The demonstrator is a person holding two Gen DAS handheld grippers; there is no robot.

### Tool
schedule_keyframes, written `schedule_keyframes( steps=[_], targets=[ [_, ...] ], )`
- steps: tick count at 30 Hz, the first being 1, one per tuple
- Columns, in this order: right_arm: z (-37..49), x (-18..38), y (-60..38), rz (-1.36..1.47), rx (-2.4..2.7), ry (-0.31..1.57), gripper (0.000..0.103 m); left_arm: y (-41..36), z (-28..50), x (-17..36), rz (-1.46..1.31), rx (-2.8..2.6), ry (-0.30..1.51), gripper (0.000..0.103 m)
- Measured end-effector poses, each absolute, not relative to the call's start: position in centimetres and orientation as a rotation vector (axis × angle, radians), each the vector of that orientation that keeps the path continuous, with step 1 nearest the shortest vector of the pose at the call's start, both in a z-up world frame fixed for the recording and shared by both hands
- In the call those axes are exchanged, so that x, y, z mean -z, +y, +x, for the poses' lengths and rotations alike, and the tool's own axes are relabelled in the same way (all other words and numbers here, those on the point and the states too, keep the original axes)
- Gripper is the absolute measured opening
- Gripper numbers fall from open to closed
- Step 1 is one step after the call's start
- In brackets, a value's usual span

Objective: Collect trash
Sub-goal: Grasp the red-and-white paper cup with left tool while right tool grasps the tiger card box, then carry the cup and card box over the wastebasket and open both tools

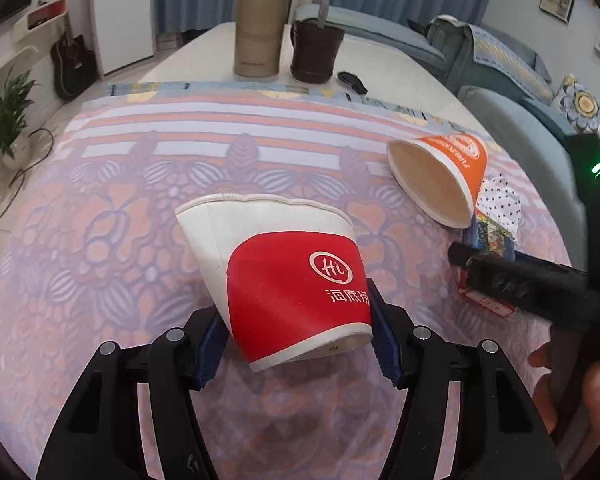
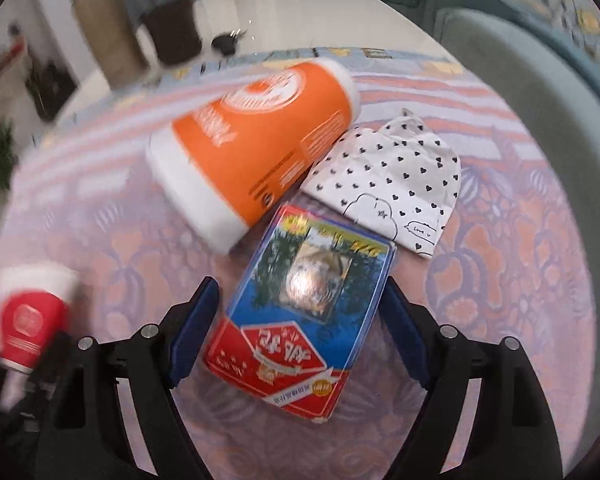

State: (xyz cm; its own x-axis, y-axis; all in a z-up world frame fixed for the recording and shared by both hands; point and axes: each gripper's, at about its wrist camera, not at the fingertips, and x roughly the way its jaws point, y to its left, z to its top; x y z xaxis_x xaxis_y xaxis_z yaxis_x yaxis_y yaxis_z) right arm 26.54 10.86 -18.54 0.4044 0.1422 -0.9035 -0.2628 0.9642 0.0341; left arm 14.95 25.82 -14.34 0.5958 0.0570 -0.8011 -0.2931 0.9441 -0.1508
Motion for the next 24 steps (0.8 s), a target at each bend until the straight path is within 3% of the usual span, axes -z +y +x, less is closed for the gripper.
schedule_keyframes(
  steps=[6, 13, 24],
  targets=[
    [24.2, 17.7, 8.4, -0.088, -0.403, 1.151, 0.058, 24.5, 13.7, 12.3, -0.287, -0.163, 0.861, 0.059],
    [20.8, 15.2, 1.9, 0.050, -0.487, 1.094, 0.057, 19.6, 13.3, 8.7, -0.245, -0.054, 0.790, 0.059],
    [18.6, 6.3, -13.6, 0.229, -0.332, 0.830, 0.057, 7.8, 14.2, 2.0, -0.207, 0.170, 0.651, 0.059]
  ],
)
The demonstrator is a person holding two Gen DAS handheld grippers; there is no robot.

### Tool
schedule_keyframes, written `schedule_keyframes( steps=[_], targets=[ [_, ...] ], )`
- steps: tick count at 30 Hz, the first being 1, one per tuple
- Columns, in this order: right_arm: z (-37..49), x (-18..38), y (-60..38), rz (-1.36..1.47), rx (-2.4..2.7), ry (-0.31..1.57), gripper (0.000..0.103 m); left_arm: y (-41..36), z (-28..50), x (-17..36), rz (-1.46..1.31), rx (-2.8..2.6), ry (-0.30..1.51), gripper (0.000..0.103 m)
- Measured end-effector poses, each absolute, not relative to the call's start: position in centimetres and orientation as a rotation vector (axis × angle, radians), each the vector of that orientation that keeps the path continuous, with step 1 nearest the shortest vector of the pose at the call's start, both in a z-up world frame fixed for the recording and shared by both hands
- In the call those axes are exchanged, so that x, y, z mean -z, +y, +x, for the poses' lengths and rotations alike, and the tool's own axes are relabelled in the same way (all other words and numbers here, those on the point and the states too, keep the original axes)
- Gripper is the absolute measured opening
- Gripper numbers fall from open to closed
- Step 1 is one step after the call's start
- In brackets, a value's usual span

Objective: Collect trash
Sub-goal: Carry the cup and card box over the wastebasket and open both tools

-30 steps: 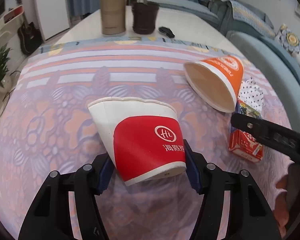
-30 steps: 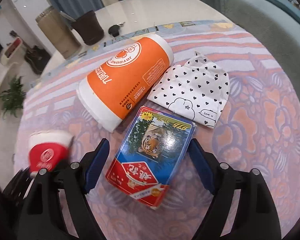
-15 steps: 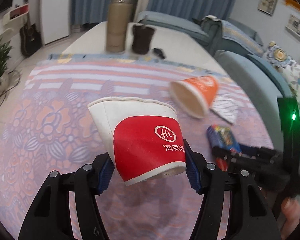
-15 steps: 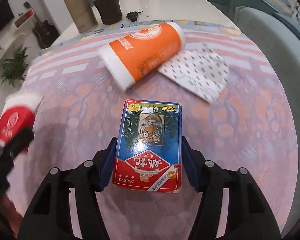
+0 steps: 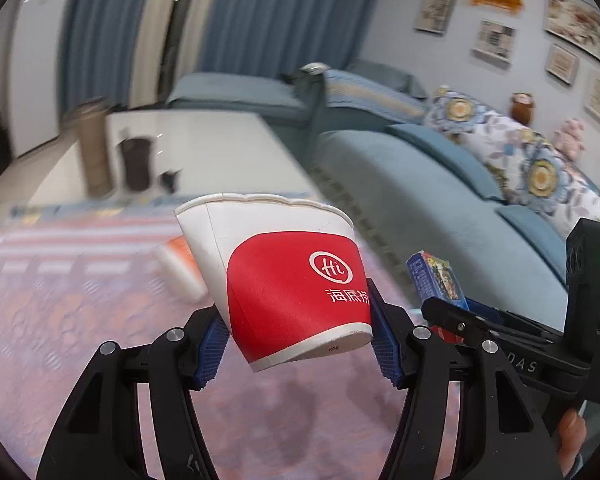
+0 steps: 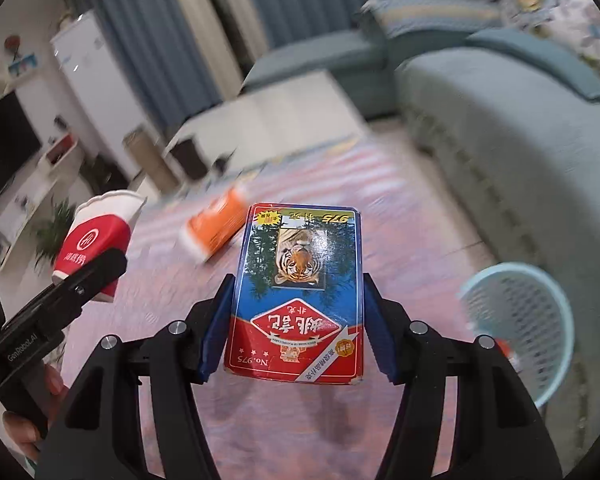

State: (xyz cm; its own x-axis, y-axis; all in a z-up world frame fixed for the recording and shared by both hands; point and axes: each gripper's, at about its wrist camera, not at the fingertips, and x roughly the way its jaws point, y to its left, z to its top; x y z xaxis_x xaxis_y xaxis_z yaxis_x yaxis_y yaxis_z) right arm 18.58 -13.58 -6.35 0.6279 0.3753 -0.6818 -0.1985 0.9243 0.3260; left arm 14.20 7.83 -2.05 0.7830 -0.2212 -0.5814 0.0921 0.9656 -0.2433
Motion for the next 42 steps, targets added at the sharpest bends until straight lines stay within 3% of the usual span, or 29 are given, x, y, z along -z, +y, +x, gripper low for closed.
schedule_keyframes(
  steps=[10, 24, 28, 42],
  targets=[
    [18.8, 9.7, -27.1, 0.340, -0.109, 0.841, 0.057, -4.5, 18.1, 2.3, -0.134, 0.347, 0.686, 0.060],
    [19.6, 20.4, -35.9, 0.510, 0.055, 1.026, 0.058, -14.9, 22.6, 11.8, -0.070, 0.516, 0.908, 0.061],
    [19.6, 21.0, -37.1, 0.550, 0.066, 1.012, 0.058, -15.5, 23.2, 13.5, -0.080, 0.527, 0.949, 0.067],
    [18.4, 19.7, -34.2, 0.471, -0.003, 0.992, 0.058, -10.7, 21.9, 13.4, -0.113, 0.496, 0.941, 0.068]
  ],
)
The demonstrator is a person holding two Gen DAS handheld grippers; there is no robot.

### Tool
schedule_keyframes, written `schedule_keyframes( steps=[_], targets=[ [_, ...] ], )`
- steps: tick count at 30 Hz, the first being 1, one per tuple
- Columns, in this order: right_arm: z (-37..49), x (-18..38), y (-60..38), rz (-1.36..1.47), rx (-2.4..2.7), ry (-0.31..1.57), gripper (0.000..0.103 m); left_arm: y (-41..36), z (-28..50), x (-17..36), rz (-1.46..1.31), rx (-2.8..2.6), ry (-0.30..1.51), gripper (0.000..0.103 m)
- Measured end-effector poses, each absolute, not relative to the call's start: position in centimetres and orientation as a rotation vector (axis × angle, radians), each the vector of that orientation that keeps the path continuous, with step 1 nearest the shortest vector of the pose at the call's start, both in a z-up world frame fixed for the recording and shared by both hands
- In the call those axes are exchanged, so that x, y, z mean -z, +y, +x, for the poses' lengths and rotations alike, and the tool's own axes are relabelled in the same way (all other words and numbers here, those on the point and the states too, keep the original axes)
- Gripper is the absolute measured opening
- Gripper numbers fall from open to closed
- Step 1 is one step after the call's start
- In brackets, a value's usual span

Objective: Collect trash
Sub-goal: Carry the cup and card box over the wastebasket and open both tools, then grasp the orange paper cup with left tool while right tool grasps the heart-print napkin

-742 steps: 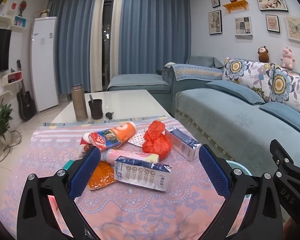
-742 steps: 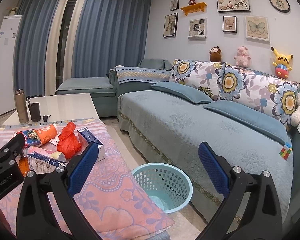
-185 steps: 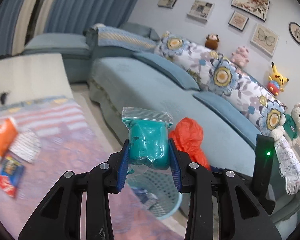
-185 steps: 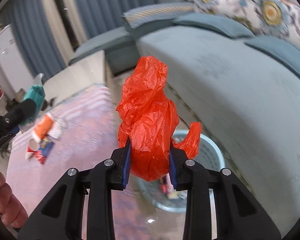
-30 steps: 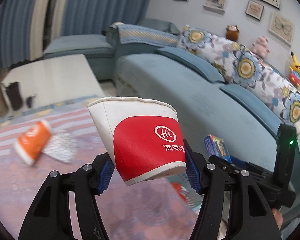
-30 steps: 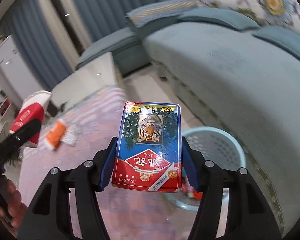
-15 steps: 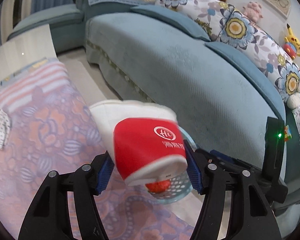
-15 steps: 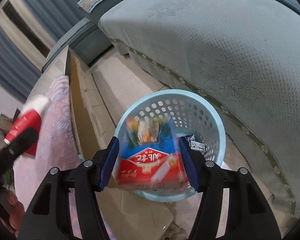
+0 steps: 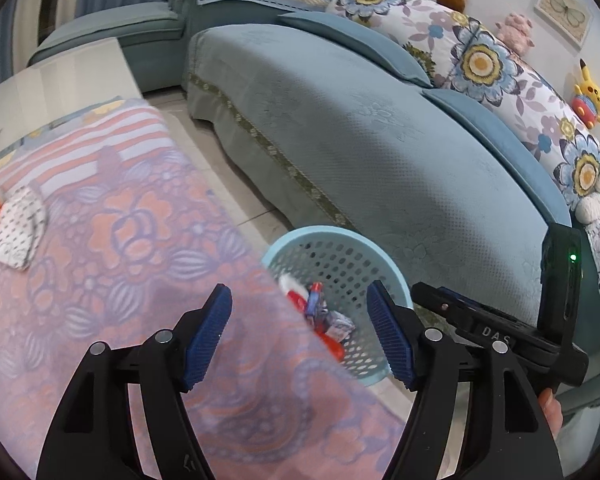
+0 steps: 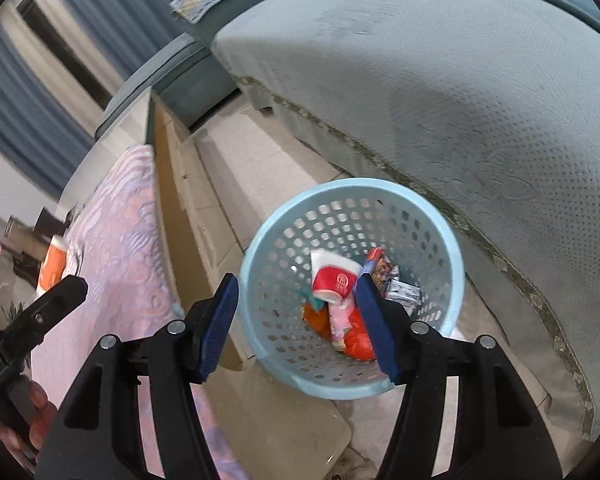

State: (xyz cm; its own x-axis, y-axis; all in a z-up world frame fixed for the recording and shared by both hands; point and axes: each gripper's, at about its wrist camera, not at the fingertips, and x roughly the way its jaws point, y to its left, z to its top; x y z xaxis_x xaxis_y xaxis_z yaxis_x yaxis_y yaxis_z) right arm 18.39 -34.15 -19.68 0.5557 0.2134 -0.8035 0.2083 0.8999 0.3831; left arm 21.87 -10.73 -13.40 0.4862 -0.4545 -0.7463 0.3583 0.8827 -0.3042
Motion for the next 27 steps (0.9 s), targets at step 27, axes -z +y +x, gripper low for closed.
schedule_keyframes(
  steps=[27],
  targets=[
    [29.3, 14.6, -3.4, -0.007, -0.496, 0.851, 0.033, 19.4, 24.0, 11.4, -0.418, -0.011, 0.814, 0.065]
  ],
)
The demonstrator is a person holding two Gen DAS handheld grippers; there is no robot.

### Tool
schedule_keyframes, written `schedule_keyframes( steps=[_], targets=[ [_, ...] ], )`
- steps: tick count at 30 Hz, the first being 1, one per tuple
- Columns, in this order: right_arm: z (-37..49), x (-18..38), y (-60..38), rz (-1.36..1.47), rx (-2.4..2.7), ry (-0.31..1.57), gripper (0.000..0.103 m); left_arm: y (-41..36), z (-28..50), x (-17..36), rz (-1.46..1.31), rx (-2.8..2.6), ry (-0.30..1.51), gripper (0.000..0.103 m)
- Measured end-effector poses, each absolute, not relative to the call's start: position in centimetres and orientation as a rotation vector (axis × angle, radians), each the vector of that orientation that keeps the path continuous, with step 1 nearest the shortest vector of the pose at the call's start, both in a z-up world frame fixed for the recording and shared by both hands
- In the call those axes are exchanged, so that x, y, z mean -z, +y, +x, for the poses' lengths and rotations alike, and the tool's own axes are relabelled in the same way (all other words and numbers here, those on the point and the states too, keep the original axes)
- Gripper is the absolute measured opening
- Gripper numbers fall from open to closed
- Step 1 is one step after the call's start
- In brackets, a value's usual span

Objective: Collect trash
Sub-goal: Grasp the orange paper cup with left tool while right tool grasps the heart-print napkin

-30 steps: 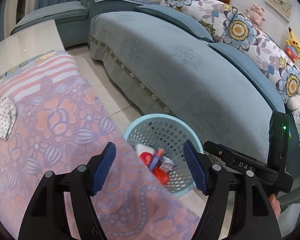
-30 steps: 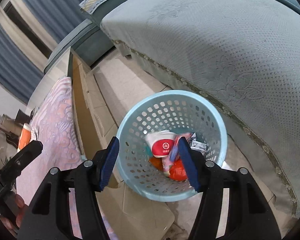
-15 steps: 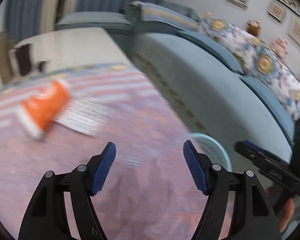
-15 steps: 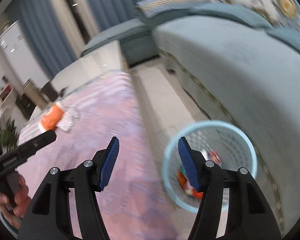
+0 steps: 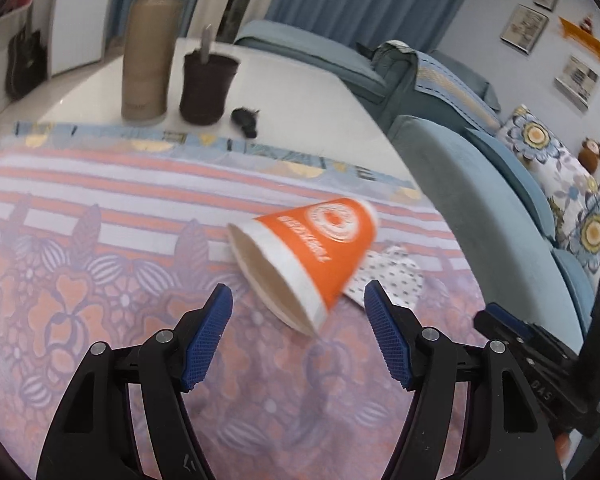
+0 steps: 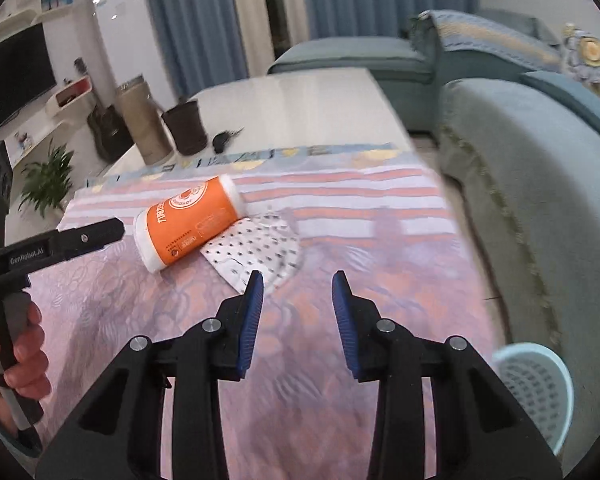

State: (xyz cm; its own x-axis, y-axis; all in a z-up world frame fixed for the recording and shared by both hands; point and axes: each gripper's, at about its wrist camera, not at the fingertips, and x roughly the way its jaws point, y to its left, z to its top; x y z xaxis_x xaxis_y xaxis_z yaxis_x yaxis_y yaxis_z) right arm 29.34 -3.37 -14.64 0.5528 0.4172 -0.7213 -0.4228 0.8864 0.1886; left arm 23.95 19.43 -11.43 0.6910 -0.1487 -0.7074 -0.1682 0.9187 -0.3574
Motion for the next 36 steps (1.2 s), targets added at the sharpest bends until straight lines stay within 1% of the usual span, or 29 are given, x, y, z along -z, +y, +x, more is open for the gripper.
schedule_keyframes(
  steps=[2, 4, 5, 6, 9, 10, 11, 14, 17, 18, 20, 22, 23, 24, 26, 27, 30, 33, 36],
  targets=[
    [30.2, 15.3, -2.3, -0.012, -0.505, 0.865, 0.033, 20.0, 25.0, 12.3, -0.445, 0.005, 0.828, 0.062],
    [31.1, 15.9, -1.3, -0.019, -0.504, 0.870, 0.034, 20.3, 25.6, 13.0, -0.474, 0.028, 0.828, 0.061],
    [31.6, 16.1, -0.8, -0.025, -0.495, 0.870, 0.042, 20.3, 25.9, 13.3, -0.486, 0.034, 0.832, 0.061],
    [31.9, 16.3, -0.6, -0.027, -0.488, 0.865, 0.048, 20.3, 26.2, 13.7, -0.496, 0.040, 0.836, 0.061],
    [33.2, 16.9, 0.2, -0.039, -0.491, 0.883, 0.049, 20.1, 27.1, 14.9, -0.524, 0.060, 0.852, 0.061],
    [33.5, 17.1, 0.6, -0.051, -0.487, 0.890, 0.049, 20.1, 27.2, 15.2, -0.528, 0.066, 0.853, 0.057],
    [33.9, 17.4, 1.0, -0.066, -0.486, 0.900, 0.049, 20.1, 27.4, 15.5, -0.534, 0.075, 0.858, 0.055],
    [34.7, 18.1, 1.8, -0.085, -0.493, 0.926, 0.050, 20.0, 27.7, 15.9, -0.566, 0.103, 0.858, 0.051],
    [35.3, 18.8, 2.1, -0.092, -0.498, 0.960, 0.050, 19.7, 27.9, 15.9, -0.577, 0.138, 0.853, 0.037],
    [35.4, 18.9, 2.2, -0.092, -0.504, 0.968, 0.050, 19.6, 27.9, 15.8, -0.578, 0.149, 0.852, 0.029],
    [35.5, 19.1, 2.3, -0.092, -0.526, 0.986, 0.050, 19.2, 27.9, 15.6, -0.567, 0.160, 0.850, 0.025],
    [35.3, 19.1, 2.4, -0.096, -0.540, 0.984, 0.050, 18.8, 27.8, 15.6, -0.560, 0.172, 0.852, 0.013],
    [35.1, 19.1, 2.5, -0.101, -0.545, 0.983, 0.046, 18.7, 27.7, 15.6, -0.562, 0.177, 0.849, 0.011],
    [34.9, 19.1, 2.7, -0.109, -0.549, 0.982, 0.033, 18.6, 27.6, 15.5, -0.561, 0.178, 0.841, 0.009],
    [34.4, 19.0, 2.8, -0.119, -0.562, 0.974, 0.027, 18.5, 27.0, 15.1, -0.558, 0.172, 0.820, 0.004],
    [34.0, 18.8, 2.7, -0.120, -0.572, 0.961, 0.021, 18.6, 26.8, 14.9, -0.561, 0.173, 0.815, 0.002],
    [32.4, 17.9, 2.2, -0.110, -0.579, 0.907, 0.009, 18.7, 25.8, 14.1, -0.566, 0.157, 0.793, 0.001],
    [31.0, 17.3, 1.2, -0.103, -0.565, 0.881, 0.006, 18.5, 24.4, 13.1, -0.558, 0.159, 0.766, 0.001],
    [29.4, 16.1, -0.6, -0.081, -0.540, 0.856, 0.005, 17.6, 22.6, 11.2, -0.527, 0.174, 0.736, 0.001]
  ],
)
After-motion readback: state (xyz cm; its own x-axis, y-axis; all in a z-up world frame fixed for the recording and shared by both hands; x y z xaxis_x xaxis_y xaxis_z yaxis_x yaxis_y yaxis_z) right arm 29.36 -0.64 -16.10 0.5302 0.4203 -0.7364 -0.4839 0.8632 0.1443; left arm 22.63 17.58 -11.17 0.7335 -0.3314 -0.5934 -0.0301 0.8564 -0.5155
